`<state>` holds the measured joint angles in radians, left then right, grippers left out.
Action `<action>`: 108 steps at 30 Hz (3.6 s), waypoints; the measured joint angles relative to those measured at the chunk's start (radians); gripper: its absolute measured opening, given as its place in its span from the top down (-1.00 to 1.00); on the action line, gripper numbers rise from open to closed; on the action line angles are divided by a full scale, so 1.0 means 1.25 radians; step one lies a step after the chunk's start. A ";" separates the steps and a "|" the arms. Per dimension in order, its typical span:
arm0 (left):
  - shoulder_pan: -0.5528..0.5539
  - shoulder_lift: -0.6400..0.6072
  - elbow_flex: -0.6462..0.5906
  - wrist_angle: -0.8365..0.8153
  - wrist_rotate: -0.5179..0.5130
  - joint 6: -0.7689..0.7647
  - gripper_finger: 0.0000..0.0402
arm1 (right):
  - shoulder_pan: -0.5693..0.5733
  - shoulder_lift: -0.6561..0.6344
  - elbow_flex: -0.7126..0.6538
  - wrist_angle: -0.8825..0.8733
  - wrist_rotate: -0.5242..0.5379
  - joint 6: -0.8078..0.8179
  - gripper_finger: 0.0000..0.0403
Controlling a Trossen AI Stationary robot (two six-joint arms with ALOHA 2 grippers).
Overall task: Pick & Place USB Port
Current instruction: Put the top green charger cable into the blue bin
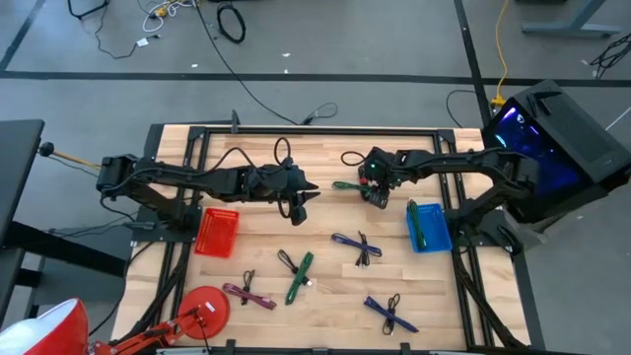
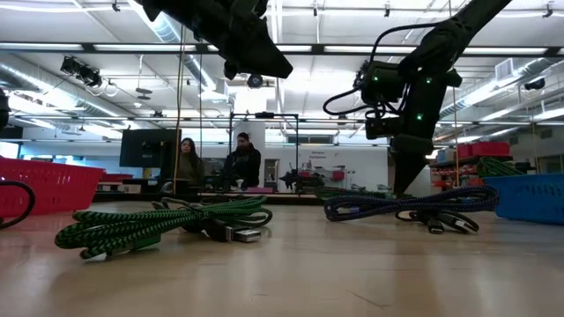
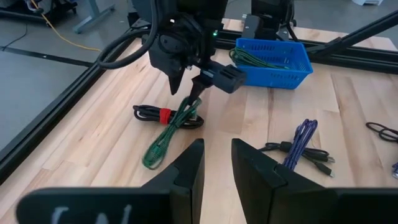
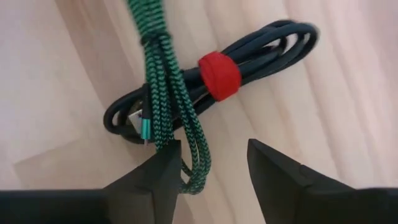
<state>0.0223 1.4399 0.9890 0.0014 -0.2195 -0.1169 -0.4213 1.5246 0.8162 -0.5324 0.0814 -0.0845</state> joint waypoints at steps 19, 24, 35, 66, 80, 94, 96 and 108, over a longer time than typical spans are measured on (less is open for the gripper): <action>0.000 0.000 0.000 -0.017 0.000 0.000 0.58 | -0.013 -0.004 0.002 -0.001 -0.082 -0.020 0.19; 0.000 0.000 0.000 -0.017 0.000 0.000 0.58 | -0.013 -0.004 0.002 -0.001 -0.129 -0.019 0.83; 0.000 0.000 0.000 -0.017 0.000 -0.001 0.58 | -0.016 -0.040 0.002 -0.007 -0.090 -0.002 0.99; 0.000 0.000 0.000 -0.096 -0.003 -0.009 0.58 | 0.454 -0.770 -0.040 -0.385 0.251 0.670 1.00; 0.000 0.000 0.000 -0.120 -0.003 -0.009 0.58 | 0.809 -0.706 -0.063 -0.425 0.416 0.963 1.00; 0.000 0.000 0.000 -0.126 -0.003 -0.026 0.58 | 1.024 -0.630 -0.062 -0.565 0.545 1.288 1.00; 0.000 0.000 0.000 -0.126 -0.003 -0.025 0.58 | 1.045 -0.611 -0.062 -0.621 0.508 1.363 1.00; 0.000 0.000 0.000 -0.126 -0.003 -0.024 0.58 | 1.185 -0.512 -0.059 -0.764 0.514 1.689 1.00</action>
<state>0.0223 1.4395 0.9894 -0.1564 -0.2236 -0.1474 1.0598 0.8841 0.7430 -1.4869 0.7240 2.0272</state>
